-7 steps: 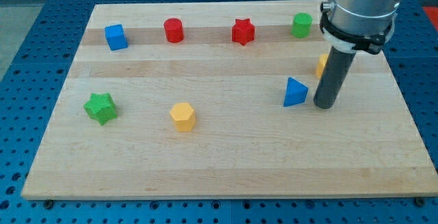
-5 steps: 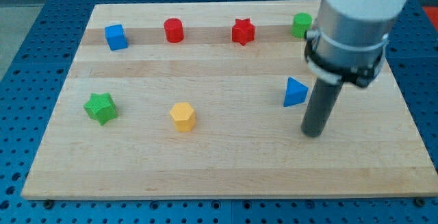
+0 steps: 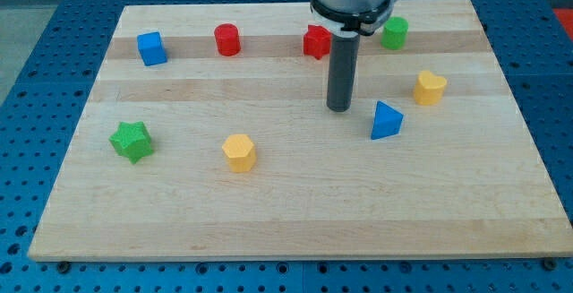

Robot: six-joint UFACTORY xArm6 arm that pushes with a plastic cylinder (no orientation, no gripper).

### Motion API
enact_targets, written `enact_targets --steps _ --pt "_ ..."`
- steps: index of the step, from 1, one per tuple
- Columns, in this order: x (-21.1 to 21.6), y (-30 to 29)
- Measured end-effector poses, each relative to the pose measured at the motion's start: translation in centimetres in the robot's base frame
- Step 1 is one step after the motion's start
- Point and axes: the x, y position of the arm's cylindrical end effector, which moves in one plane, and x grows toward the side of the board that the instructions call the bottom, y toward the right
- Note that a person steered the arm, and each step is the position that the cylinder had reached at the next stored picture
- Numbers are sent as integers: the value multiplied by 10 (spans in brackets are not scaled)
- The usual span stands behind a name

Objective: Move the blue triangle towards center right

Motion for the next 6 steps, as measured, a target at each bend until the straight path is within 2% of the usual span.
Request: enact_targets --steps 2,4,6 --pt "32 45" --pt "32 124" --pt "32 138"
